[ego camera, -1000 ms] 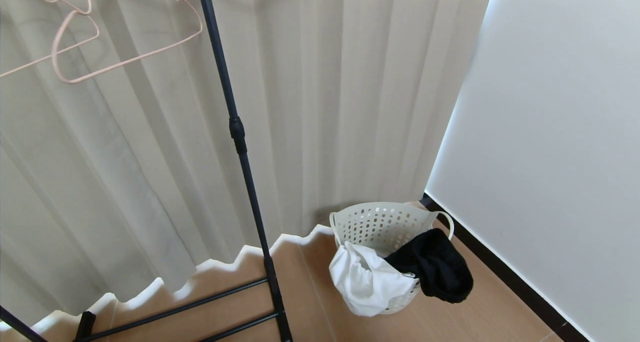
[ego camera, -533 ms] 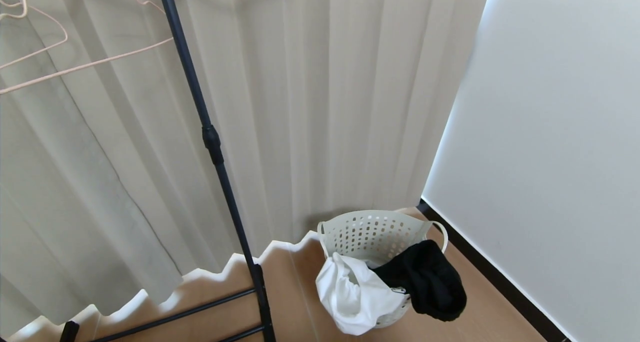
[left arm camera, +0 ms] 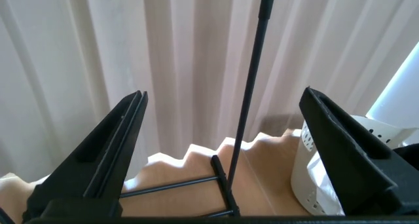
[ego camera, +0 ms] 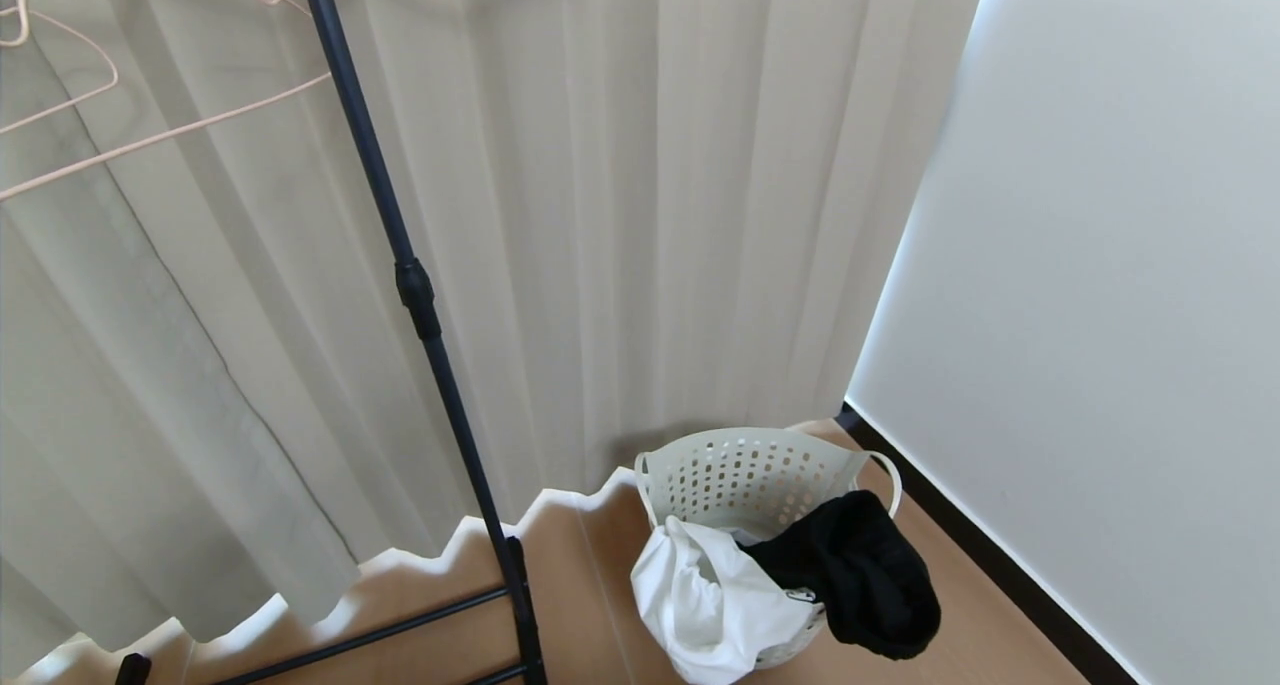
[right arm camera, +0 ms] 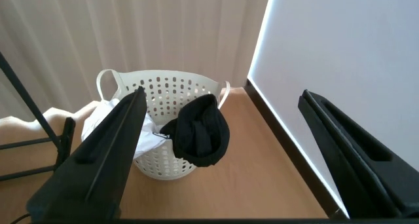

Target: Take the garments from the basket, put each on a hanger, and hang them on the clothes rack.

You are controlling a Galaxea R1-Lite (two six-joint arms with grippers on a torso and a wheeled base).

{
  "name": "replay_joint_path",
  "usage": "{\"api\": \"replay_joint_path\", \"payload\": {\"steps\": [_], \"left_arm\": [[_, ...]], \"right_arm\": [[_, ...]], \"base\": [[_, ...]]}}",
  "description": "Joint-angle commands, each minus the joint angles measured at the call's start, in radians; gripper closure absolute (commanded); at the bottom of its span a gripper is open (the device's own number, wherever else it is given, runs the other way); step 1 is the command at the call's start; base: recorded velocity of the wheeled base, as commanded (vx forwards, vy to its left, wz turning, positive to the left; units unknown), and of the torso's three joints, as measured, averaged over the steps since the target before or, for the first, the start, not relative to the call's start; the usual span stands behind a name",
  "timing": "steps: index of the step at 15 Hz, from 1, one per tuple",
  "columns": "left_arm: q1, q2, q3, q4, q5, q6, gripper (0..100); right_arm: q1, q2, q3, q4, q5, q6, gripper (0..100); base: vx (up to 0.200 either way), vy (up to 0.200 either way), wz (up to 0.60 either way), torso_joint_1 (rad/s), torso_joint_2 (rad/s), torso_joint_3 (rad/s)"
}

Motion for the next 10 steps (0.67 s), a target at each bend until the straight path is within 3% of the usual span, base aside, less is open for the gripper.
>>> {"api": "replay_joint_path", "payload": {"steps": [1,4,10], "left_arm": [[0.0,0.0,0.0,-0.001,0.0,-0.001,0],[0.0,0.0,0.0,-0.001,0.0,-0.001,0],[0.002,0.0,0.0,-0.001,0.001,-0.006,0]], "right_arm": [[0.0,0.0,0.0,0.0,0.0,0.002,0],[0.0,0.0,0.0,0.0,-0.006,0.009,0],[0.0,0.0,0.0,0.0,-0.006,0.008,0]], "base": [[0.0,0.0,0.0,0.0,0.0,0.0],[0.0,0.0,0.0,0.006,0.0,-0.062],[0.0,0.0,0.0,0.002,0.0,-0.185]]}}
